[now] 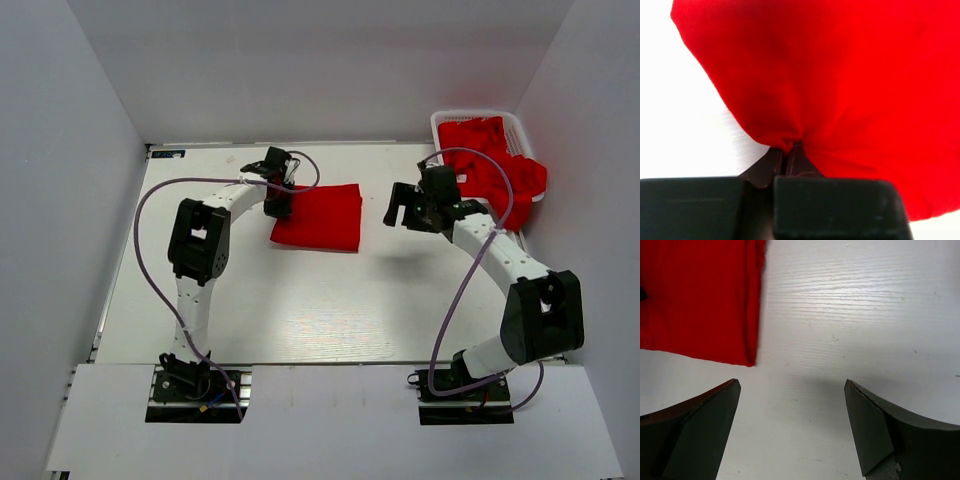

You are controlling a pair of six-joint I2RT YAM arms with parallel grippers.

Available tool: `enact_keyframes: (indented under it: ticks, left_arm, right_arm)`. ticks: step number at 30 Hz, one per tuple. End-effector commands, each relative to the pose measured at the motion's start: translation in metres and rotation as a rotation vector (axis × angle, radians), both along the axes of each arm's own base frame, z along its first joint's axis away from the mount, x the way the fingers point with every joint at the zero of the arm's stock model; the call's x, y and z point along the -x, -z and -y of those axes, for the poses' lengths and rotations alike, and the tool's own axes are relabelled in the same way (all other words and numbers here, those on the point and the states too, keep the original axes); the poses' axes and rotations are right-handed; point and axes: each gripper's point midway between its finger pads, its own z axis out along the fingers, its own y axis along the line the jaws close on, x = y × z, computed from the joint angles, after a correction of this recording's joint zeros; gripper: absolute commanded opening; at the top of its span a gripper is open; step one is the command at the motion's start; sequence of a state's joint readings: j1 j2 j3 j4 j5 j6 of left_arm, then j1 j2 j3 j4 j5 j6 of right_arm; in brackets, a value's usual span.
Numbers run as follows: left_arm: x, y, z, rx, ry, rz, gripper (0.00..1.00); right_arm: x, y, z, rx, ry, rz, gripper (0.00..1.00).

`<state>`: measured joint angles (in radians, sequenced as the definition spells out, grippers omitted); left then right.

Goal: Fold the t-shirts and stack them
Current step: Put the neatly folded tshirt into the corner of the board with the left arm

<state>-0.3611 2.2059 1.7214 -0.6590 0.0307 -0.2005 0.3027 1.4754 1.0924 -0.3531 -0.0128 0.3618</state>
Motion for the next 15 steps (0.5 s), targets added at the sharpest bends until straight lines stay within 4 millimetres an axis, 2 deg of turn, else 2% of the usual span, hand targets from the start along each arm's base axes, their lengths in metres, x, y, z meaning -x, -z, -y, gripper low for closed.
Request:
enact_keyframes:
  ticks: [1, 4, 5, 7, 11, 13, 14, 15]
  left_arm:
    - [0.009, 0.019, -0.035, -0.192, -0.045, -0.062, 0.00]
    - [0.001, 0.022, -0.051, -0.151, -0.080, -0.081, 0.00]
    - [-0.004, 0.009, -0.058, -0.156, -0.100, -0.049, 0.00]
    - [-0.019, -0.003, -0.070, -0.199, -0.110, 0.017, 0.00]
    - [-0.049, -0.039, -0.113, -0.264, -0.157, 0.107, 0.00]
    - [-0.065, -0.055, -0.126, -0.291, -0.170, 0.157, 0.00]
    - [-0.070, -0.063, -0.141, -0.351, -0.181, 0.184, 0.00]
    - [-0.077, -0.070, -0.153, -0.372, -0.198, 0.203, 0.00]
  right_arm:
    - [-0.001, -0.011, 0.017, 0.047, 0.058, 0.051, 0.90]
    - [0.001, -0.017, 0.022, 0.061, 0.069, 0.070, 0.90]
    - [0.002, -0.019, 0.024, 0.071, 0.077, 0.070, 0.90]
    - [0.003, -0.020, 0.027, 0.077, 0.084, 0.069, 0.90]
    - [-0.003, -0.029, 0.027, 0.077, 0.090, 0.092, 0.90]
    - [-0.007, -0.028, 0.027, 0.081, 0.087, 0.089, 0.90]
    - [-0.011, -0.036, 0.024, 0.079, 0.073, 0.106, 0.90]
    - [-0.012, -0.034, 0.025, 0.088, 0.072, 0.097, 0.90]
